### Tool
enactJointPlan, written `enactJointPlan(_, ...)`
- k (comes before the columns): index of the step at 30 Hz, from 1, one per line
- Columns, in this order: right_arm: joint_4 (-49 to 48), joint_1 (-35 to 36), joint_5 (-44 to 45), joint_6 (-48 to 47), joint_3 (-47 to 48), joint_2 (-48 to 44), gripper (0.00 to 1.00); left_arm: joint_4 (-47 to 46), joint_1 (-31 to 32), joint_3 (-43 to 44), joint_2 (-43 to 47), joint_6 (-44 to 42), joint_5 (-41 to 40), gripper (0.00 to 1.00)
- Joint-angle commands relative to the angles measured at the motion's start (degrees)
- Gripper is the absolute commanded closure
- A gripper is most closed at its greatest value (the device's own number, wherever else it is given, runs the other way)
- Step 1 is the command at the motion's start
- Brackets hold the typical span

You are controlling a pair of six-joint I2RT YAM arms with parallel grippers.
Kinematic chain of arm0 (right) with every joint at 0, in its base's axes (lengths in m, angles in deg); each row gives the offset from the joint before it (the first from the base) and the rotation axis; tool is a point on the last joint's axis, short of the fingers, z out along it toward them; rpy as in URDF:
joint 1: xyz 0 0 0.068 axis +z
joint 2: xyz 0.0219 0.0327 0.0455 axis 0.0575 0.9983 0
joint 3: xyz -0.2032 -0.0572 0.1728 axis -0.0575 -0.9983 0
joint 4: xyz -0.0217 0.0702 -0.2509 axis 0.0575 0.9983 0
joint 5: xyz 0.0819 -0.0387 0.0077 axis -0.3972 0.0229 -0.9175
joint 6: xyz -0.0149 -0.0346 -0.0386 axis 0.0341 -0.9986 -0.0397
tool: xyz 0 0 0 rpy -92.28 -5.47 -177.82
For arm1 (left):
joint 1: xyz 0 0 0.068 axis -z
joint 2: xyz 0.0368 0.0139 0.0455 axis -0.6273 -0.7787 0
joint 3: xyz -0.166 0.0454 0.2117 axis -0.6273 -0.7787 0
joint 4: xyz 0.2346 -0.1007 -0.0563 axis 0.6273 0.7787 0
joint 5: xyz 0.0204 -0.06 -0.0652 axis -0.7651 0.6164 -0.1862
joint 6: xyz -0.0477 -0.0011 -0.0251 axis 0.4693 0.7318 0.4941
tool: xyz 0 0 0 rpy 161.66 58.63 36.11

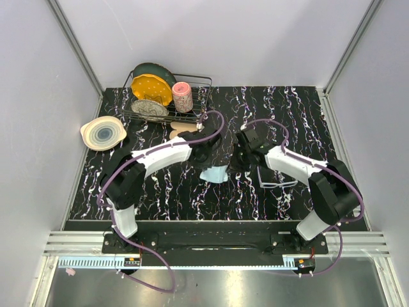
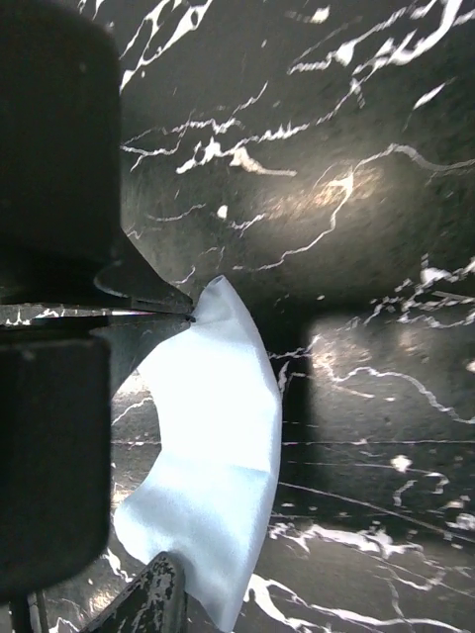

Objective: Organize the sunglasses
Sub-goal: Place the folded cleaning cloth in the sunglasses case.

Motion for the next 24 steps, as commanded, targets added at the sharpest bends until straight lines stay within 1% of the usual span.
enactJointPlan(1, -0.84, 0.54, 1.01, -1.11, 7.14, 1.54, 1.00, 0.75, -2.71, 3.16, 3.45, -2.31, 1.00, 1.00)
enactJointPlan(9, 0.39, 0.54, 0.57, -2.43, 18.57, 9.80, 1.00, 2.16, -10.36, 6.41, 4.33, -8.19, 1.08, 1.00)
enactJointPlan(12, 0.48, 0.54, 0.05, -2.52, 24.62, 13.58, 1.00, 2.34, -13.35, 7.90, 3.98, -10.21, 0.90, 1.00)
enactJointPlan(16, 0.74, 0.54, -0.39, -2.60, 31.14, 18.50, 1.00, 2.43, -17.65, 10.36, 2.23, -13.46, 1.70, 1.00)
enactJointPlan(20, 1.36, 0.54, 0.05, -2.60, 37.99, 24.29, 1.00, 2.34, -20.46, 14.49, -0.23, -15.93, 2.31, 1.00)
enactJointPlan(24, 2.85, 0.54, 0.57, -2.51, 45.63, 29.22, 1.00, 2.77, -21.96, 18.27, -3.48, -17.43, 2.40, 1.00)
